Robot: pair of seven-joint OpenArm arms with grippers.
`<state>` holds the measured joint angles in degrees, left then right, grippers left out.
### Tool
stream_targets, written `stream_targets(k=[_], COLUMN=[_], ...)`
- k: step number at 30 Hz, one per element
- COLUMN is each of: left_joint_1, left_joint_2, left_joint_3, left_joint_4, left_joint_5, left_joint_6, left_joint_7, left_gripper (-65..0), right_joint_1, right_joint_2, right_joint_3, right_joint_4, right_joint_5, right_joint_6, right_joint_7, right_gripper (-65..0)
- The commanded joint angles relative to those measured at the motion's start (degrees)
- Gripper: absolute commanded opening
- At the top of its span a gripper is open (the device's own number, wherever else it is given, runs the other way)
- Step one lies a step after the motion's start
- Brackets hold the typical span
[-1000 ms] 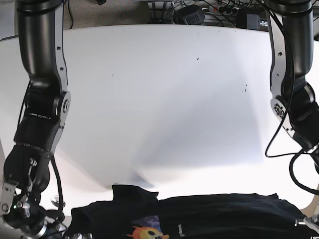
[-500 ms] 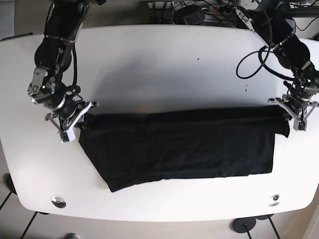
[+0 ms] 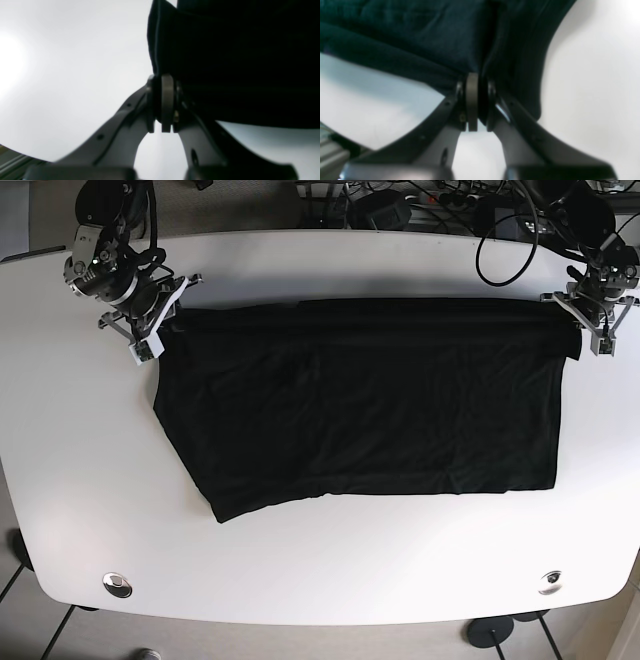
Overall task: Fold the T-shirt properly
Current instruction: 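Pull the shirt edge taut with both grippers and release it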
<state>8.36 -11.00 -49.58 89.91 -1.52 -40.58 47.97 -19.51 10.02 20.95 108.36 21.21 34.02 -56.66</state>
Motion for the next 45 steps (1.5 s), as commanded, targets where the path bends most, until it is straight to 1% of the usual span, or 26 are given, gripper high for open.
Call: stream_targets(k=[1,2,3,4,5,6,7,8,9,10,12,14,16,17,21,24,28,29,31,34,35,36,37,40,44,45], left_joint_1=[0.56,0.91,1.00,1.09,1.27,1.27,1.27,1.27,1.27,1.27,2.32,3.38,3.64,3.73,4.26,4.43,4.17,4.17,4.26,4.34,4.43,4.43,4.78,6.01,7.51,7.68], left_joint_2=[-1.43,-1.43,-1.52,-1.52,-1.61,-1.61,-1.61,-1.70,-1.70,-1.70,-1.35,-1.26,-1.17,-0.03,2.08,2.08,1.64,1.64,1.64,1.55,1.55,1.47,1.11,0.76,0.76,0.76], left_joint_3=[-0.40,-0.31,-0.31,-0.48,-0.48,-0.57,-0.57,-0.57,-0.66,-0.66,-0.40,1.10,3.03,4.00,4.97,5.67,5.49,5.49,5.49,5.49,5.49,5.41,5.41,5.41,5.41,5.41], left_joint_4=[1.39,1.39,1.48,1.48,1.48,1.48,1.48,1.74,2.62,4.11,9.12,13.34,15.45,15.81,15.54,13.08,6.22,4.47,2.18,0.16,-0.19,-0.37,-0.72,-0.63,-0.72,-0.72], left_joint_5=[0.16,0.24,0.24,0.33,0.33,0.33,0.33,0.24,0.24,0.24,0.16,0.07,0.07,0.07,0.24,0.33,0.24,0.24,0.33,0.51,0.51,0.51,0.51,0.51,0.51,0.51], left_joint_6=[0.58,0.58,0.58,0.58,0.58,0.58,0.58,0.58,0.58,0.58,0.58,0.58,0.58,0.58,0.58,0.58,0.58,0.58,0.58,0.58,0.58,0.58,0.58,0.58,0.58,0.58], left_joint_7=[-0.62,-0.54,-0.54,-0.54,-0.54,-0.54,-0.54,-0.54,-0.54,-0.54,-0.54,-0.54,-0.54,-0.54,-0.62,-0.71,-1.50,-3.35,-5.72,-6.60,-6.60,-6.60,-6.60,-6.69,-6.95,-6.95], left_gripper=[-63.9,-63.6,-61.1,-56.4,-50.4,-44.4,-37.6,-35.3,-34.9,-35.3,-39.2,-41.1,-41.1,-41.1,-41.1,-41.3,-41.3,-41.3,-41.3,-41.4,-41.4,-41.4,-41.4,-41.4,-41.4,-41.4], right_joint_1=[-1.46,-2.43,-3.31,-4.10,-4.80,-5.68,-6.82,-7.44,-7.97,-8.76,-10.43,-10.95,-11.57,-11.57,-11.57,-11.48,-7.97,-6.82,-6.29,-5.33,-5.06,-5.06,-4.98,-5.42,-6.91,-7.09], right_joint_2=[0.84,0.92,0.92,0.92,0.92,0.92,0.92,0.92,0.92,1.10,2.33,2.68,2.68,2.68,2.07,2.07,1.98,1.98,1.98,1.98,2.07,2.33,2.42,2.77,4.35,4.62], right_joint_3=[0.28,0.19,0.19,0.11,0.11,0.02,0.02,0.37,0.54,1.78,5.73,8.54,11.36,12.50,12.41,10.65,10.48,10.57,10.65,10.83,10.83,10.83,10.92,10.92,13.56,14.00], right_joint_4=[1.75,2.37,2.98,3.60,4.22,4.66,5.36,5.71,5.80,5.89,5.89,5.80,5.71,5.53,5.01,1.67,-5.37,-6.86,-7.30,-7.83,-7.83,-7.83,-7.74,-7.48,-7.48,-7.48], right_joint_5=[-0.42,-0.42,-0.42,-0.42,-0.42,-0.42,0.19,1.69,3.54,5.73,11.27,14.17,14.17,14.08,11.27,11.18,11.27,11.27,11.27,11.27,11.27,11.27,11.27,11.27,11.27,11.27], right_joint_6=[-0.04,-0.04,-0.04,-0.04,-0.04,-0.04,0.22,0.92,1.54,1.89,1.98,1.89,1.72,1.72,1.72,1.72,1.80,1.89,1.89,1.89,1.89,1.89,1.89,1.89,1.89,2.33], right_joint_7=[0.62,0.62,0.62,0.62,0.62,0.62,0.62,0.62,0.62,0.62,0.62,0.62,0.62,0.62,0.62,0.97,1.06,1.06,1.06,1.06,1.06,1.06,1.06,0.71,0.62,0.62], right_gripper=[-63.3,-63.1,-62.9,-62.8,-60.6,-55.3,-42.2,-32.8,-24.4,-17.9,-10.0,-12.0,-14.4,-15.7,-16.2,-16.2,-16.8,-21.6,-33.9,-55.0,-60.9,-63.4,-62.1,-62.8,-62.8,-62.8])
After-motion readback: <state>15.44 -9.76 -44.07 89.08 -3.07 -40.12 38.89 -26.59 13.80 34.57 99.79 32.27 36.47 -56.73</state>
